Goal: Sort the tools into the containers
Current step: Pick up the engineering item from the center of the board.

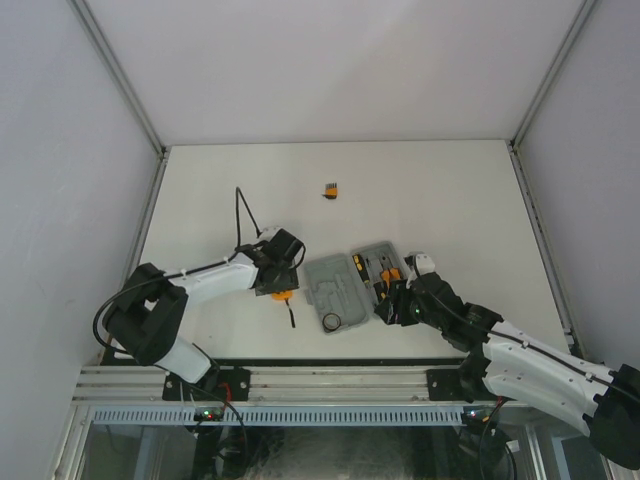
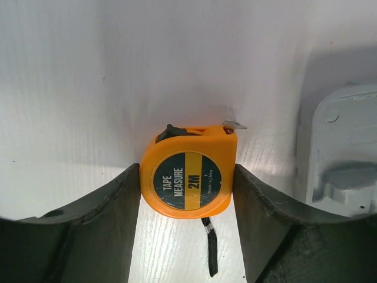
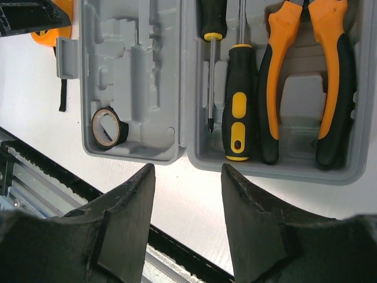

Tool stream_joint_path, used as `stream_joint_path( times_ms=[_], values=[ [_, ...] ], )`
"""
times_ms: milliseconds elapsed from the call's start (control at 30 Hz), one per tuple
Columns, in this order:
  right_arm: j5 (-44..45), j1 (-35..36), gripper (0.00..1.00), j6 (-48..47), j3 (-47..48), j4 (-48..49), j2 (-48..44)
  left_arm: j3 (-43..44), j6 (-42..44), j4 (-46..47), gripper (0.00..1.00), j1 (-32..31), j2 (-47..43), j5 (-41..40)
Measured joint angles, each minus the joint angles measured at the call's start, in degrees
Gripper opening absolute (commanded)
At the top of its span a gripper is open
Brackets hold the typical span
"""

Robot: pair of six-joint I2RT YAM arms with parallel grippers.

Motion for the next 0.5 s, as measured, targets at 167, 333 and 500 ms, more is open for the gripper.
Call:
stream_joint_path(
  times_ms=[167,333,500],
  values=[
    [0.0,0.0,0.49,0.0,0.0,0.1,0.2,0.0,3.0,0.2,0.46,0.0,0.0,1.1],
    [-0.2,0.0,0.49,0.0,0.0,0.3,0.7,0.2,8.0,0.3,0.38,0.0,-0.1,3.2],
    [-0.4,0.0,0.48,0.0,0.0,0.5,0.8,0.3,12.9,-0.4,0.32,-0.2,-0.5,4.6]
  ],
)
